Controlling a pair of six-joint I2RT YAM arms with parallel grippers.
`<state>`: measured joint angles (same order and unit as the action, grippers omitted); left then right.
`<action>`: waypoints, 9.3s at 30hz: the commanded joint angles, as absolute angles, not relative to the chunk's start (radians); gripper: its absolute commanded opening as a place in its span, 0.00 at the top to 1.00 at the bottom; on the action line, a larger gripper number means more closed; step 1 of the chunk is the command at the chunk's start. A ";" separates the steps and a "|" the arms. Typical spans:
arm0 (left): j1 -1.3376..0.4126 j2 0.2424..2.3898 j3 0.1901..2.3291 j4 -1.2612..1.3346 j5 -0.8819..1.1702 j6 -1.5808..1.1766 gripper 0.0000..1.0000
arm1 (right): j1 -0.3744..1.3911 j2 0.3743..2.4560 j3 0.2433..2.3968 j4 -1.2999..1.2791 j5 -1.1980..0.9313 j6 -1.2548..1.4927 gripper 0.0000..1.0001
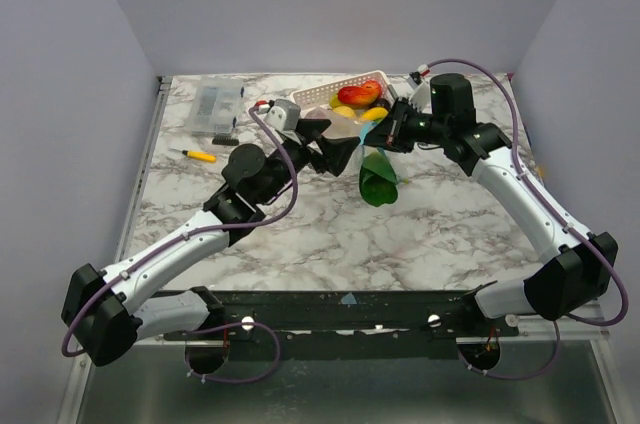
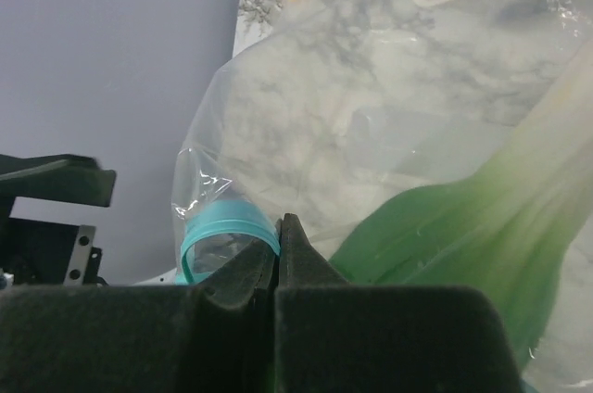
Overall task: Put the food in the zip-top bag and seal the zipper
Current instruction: Adjust the zipper food storage bag at the center of the board.
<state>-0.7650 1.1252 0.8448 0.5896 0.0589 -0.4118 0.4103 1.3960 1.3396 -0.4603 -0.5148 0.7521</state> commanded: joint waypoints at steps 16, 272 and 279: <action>-0.775 1.168 0.875 0.327 0.074 -0.491 0.32 | 0.406 1.386 1.329 -0.447 -0.575 0.744 0.99; -0.452 0.895 1.130 -0.773 -0.062 -0.935 1.00 | 0.683 1.635 1.593 -0.432 -0.495 0.568 0.60; -0.369 0.932 1.108 -0.759 -0.028 -0.865 1.00 | 0.675 1.712 1.784 -0.481 -0.389 0.501 0.35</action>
